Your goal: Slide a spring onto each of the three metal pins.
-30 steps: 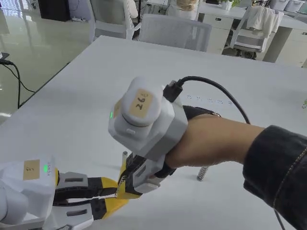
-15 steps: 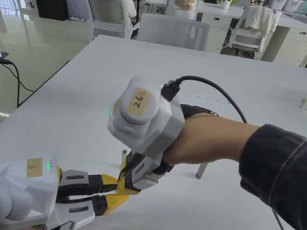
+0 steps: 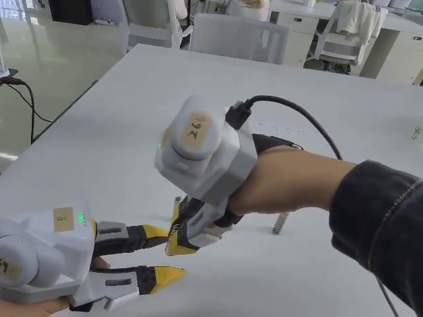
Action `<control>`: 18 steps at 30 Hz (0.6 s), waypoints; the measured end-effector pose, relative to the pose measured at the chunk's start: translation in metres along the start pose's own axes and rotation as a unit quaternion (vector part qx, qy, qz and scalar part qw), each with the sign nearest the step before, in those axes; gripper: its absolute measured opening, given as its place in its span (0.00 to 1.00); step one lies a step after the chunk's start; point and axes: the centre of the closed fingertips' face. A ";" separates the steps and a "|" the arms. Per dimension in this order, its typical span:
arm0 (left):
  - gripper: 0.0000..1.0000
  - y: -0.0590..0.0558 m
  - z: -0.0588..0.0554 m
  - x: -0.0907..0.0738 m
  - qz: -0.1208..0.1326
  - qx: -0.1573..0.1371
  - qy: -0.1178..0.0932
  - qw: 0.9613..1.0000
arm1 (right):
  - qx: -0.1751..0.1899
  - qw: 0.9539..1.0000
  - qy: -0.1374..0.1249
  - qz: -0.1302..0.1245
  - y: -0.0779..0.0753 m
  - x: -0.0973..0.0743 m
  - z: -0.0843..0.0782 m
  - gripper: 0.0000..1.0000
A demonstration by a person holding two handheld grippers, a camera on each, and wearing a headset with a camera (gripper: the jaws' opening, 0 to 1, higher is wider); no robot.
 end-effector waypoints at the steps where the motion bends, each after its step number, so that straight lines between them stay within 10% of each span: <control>1: 0.26 0.001 -0.001 -0.002 0.002 -0.001 0.001 1.000 | 0.000 1.000 0.000 -0.004 -0.001 -0.002 0.000 0.08; 18: 0.48 0.013 -0.007 -0.015 0.017 -0.013 0.009 1.000 | 0.007 0.999 0.024 -0.025 -0.020 -0.019 -0.008 0.08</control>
Point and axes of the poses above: the centre of the closed fingertips' face, and the gripper's own axes: x roughly forward along the fingers, y roughly to its left, z roughly out of its top, and after that the axes turned 12 degrees about -x, right-handed
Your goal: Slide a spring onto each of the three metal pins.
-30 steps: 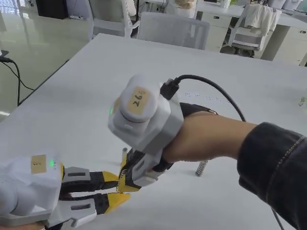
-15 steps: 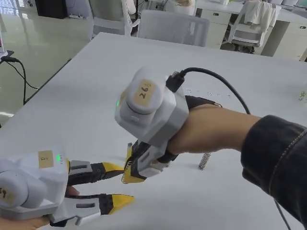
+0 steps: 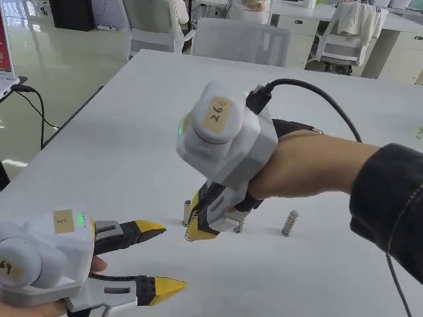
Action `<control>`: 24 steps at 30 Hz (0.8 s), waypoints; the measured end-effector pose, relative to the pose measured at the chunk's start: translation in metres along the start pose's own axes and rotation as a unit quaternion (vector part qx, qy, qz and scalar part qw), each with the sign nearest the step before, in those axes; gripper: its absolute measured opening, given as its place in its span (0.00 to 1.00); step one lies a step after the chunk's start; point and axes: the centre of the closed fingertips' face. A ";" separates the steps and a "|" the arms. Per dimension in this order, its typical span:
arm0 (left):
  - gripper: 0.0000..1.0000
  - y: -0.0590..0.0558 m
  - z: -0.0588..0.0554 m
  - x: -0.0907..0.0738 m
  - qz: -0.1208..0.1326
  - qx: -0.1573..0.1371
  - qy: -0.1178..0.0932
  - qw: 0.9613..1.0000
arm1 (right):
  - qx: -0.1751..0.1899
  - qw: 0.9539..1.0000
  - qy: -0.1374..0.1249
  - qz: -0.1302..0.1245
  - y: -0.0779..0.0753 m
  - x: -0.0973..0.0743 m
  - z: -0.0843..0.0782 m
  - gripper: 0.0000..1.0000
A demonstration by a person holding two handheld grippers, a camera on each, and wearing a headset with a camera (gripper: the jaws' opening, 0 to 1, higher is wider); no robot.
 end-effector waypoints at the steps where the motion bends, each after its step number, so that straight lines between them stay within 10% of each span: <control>1: 0.48 0.000 -0.001 0.000 -0.001 0.000 0.000 1.000 | 0.002 1.000 0.001 -0.002 -0.002 -0.002 -0.001 0.08; 24: 0.62 0.017 -0.012 0.010 -0.006 -0.032 -0.002 0.999 | 0.017 0.999 0.026 -0.042 -0.054 -0.001 -0.023 0.08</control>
Point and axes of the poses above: the centre of the closed fingertips' face, and the gripper's own axes: x roughly forward along the fingers, y roughly to its left, z roughly out of its top, and after that the axes turned 12 degrees about -x, right-handed
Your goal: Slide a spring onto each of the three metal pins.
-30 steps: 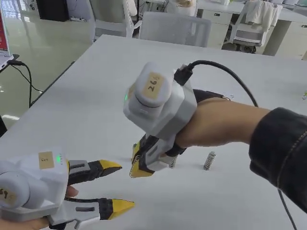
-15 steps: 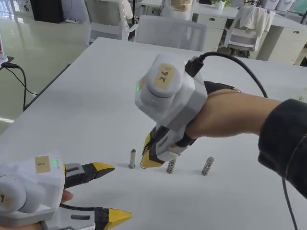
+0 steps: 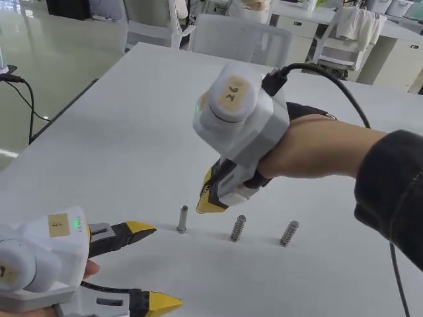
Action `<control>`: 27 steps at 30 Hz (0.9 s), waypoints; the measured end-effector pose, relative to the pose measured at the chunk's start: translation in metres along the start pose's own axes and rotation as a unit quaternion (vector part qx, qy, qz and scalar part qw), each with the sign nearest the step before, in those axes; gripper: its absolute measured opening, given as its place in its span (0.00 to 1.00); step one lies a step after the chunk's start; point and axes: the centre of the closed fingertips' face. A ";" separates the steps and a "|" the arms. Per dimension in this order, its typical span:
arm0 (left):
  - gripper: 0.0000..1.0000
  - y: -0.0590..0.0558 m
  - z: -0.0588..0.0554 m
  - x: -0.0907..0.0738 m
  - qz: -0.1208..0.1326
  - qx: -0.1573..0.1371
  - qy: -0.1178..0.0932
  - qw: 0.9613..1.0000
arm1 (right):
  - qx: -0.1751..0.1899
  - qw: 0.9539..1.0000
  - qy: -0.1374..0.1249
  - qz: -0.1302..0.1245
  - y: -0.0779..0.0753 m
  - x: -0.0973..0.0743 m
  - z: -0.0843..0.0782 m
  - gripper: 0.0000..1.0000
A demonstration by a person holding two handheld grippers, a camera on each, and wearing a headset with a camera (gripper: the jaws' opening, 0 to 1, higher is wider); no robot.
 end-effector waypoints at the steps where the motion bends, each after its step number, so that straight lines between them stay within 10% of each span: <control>1: 0.63 0.001 0.000 0.000 0.001 -0.002 0.000 1.000 | -0.001 1.000 0.002 -0.005 -0.004 0.002 -0.001 0.08; 27: 0.69 0.008 -0.004 0.003 0.009 -0.018 0.001 1.000 | -0.013 1.000 0.019 0.007 -0.027 0.047 -0.007 0.08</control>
Point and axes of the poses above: the centre of the closed fingertips' face, and the gripper's own axes: x roughly forward along the fingers, y roughly to its left, z roughly out of its top, and after that the axes turned 12 degrees about -x, right-handed
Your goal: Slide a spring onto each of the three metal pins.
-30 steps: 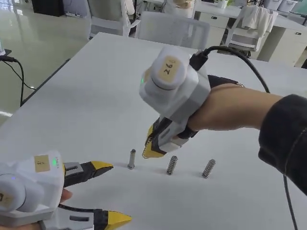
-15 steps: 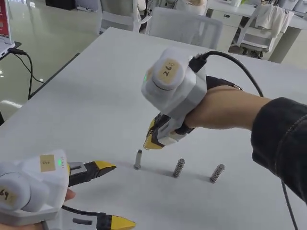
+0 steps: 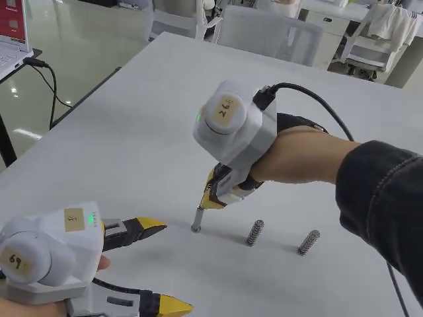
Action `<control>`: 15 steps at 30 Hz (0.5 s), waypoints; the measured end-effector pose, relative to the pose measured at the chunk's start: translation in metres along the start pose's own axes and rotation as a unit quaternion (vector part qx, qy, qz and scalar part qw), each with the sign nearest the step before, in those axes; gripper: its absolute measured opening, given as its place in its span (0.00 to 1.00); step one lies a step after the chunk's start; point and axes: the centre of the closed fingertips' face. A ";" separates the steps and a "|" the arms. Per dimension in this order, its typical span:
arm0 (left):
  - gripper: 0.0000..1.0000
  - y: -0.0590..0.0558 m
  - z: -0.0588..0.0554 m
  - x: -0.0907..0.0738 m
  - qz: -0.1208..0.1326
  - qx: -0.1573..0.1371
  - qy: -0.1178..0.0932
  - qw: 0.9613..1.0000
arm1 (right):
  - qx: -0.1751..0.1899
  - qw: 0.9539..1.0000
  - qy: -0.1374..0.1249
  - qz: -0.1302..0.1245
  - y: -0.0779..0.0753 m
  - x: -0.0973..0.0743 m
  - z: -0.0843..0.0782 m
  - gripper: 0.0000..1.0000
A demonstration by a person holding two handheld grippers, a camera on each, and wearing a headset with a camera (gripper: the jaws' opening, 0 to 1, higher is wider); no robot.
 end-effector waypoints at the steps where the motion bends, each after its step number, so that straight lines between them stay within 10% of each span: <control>1: 0.69 0.000 0.000 0.000 0.000 0.000 0.000 1.000 | 0.000 1.000 0.000 0.000 0.000 0.000 0.000 0.08; 15: 0.68 0.001 0.000 0.001 0.001 -0.002 -0.003 1.000 | -0.001 1.000 0.009 0.012 0.000 0.012 -0.003 0.08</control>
Point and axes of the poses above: the centre of the closed fingertips' face, and the gripper's own axes: x roughly forward along the fingers, y roughly to its left, z roughly out of its top, and after that the axes turned 12 degrees about -x, right-handed
